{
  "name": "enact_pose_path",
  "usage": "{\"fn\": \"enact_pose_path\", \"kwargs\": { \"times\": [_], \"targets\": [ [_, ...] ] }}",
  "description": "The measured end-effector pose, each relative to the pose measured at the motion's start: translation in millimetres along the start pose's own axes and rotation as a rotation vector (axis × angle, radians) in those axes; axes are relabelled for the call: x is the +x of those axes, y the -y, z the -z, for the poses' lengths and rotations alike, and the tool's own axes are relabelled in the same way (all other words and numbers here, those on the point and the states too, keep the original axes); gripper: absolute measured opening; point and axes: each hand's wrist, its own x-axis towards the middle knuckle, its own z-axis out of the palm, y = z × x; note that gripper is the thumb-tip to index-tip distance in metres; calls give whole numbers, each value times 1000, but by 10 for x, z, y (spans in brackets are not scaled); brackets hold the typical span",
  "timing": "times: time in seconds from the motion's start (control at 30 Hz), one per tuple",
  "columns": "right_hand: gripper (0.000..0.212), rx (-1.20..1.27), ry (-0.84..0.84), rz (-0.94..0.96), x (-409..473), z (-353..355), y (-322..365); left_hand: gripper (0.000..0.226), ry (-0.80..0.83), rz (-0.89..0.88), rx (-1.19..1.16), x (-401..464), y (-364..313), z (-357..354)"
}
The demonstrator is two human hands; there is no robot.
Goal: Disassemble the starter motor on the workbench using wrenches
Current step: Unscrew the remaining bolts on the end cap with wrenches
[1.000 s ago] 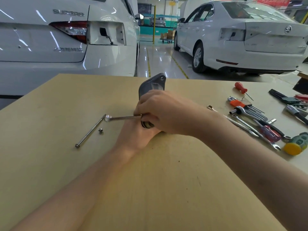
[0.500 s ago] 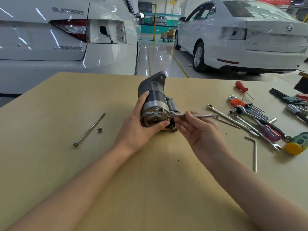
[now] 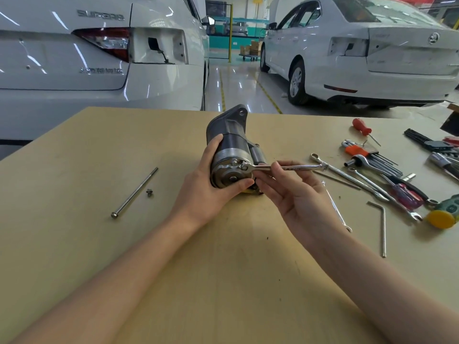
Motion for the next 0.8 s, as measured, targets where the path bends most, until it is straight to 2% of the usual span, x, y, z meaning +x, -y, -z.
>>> {"fn": "enact_pose_path", "kwargs": {
  "times": [0.07,0.13,0.27,0.33,0.37,0.47,0.53,0.6,0.63,0.73,0.8],
  "targets": [
    [20,-29,3,29,4,9,12,96,5,10,2,1,16,-2],
    [15,-178,49,142,19,-25,59,94,10,20,6,-2,39,-1],
    [19,-981,178,642,133,-262,231,91,2,27,4,-14,45,-7],
    [21,-1307,338,763,210,-478,268,84,1,36,34,-15,48,8],
    [22,-1458,446,783,247,-576,266,74,7,48,57,-8,56,19],
    [25,-1919,732,720,311,-748,237,28,29,75,131,6,91,19],
    [25,-2063,834,667,307,-772,251,23,36,40,173,12,103,6],
    [21,-1911,840,697,262,-760,270,23,13,23,167,8,91,9],
    [18,-1707,769,714,228,-745,283,28,6,34,131,4,75,15],
    [9,-883,401,626,107,-621,318,77,2,21,55,-10,56,11],
    [5,-501,200,464,24,-446,276,90,5,6,31,-8,61,-2]
  ]
}}
